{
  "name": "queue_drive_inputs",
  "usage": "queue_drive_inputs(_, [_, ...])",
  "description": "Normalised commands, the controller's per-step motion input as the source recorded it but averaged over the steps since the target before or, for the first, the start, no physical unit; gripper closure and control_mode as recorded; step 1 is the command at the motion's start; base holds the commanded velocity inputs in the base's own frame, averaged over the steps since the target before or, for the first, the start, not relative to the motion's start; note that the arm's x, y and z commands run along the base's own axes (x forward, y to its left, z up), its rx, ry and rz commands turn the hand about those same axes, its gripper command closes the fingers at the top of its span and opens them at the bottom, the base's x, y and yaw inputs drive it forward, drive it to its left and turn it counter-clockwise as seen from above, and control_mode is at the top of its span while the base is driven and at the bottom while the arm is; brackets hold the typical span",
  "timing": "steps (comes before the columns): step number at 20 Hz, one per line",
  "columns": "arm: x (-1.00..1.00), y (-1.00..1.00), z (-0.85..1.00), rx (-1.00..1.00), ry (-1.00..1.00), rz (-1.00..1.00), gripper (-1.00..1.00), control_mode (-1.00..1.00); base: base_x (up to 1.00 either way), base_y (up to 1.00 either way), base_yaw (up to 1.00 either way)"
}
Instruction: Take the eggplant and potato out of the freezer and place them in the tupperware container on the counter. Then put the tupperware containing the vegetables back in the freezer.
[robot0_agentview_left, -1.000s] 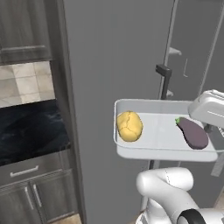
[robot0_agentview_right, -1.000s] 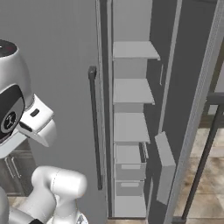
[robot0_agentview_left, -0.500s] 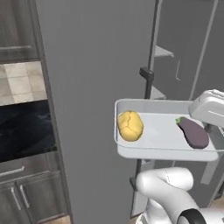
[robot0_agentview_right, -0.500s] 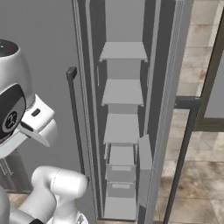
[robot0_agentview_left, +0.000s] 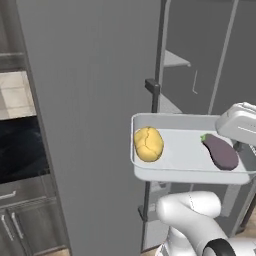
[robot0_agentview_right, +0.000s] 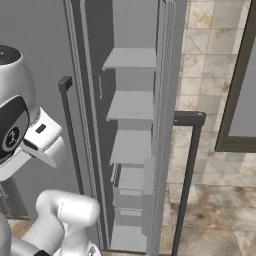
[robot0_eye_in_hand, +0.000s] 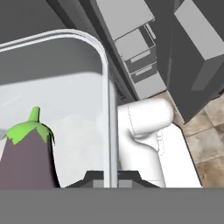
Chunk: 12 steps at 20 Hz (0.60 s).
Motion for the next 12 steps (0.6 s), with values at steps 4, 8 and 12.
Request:
queue_drive_inputs(4, [0.0,0.0,0.0,0.0,0.0,0.0,1.0,1.0,0.02,-0.58,0.0])
queue_drive_inputs(8, [0.0,0.0,0.0,0.0,0.0,0.0,1.0,1.0,0.11,-0.52,0.0])
queue_drive_inputs(12, [0.0,0.0,0.0,0.0,0.0,0.0,1.0,1.0,0.26,-0.39,0.0])
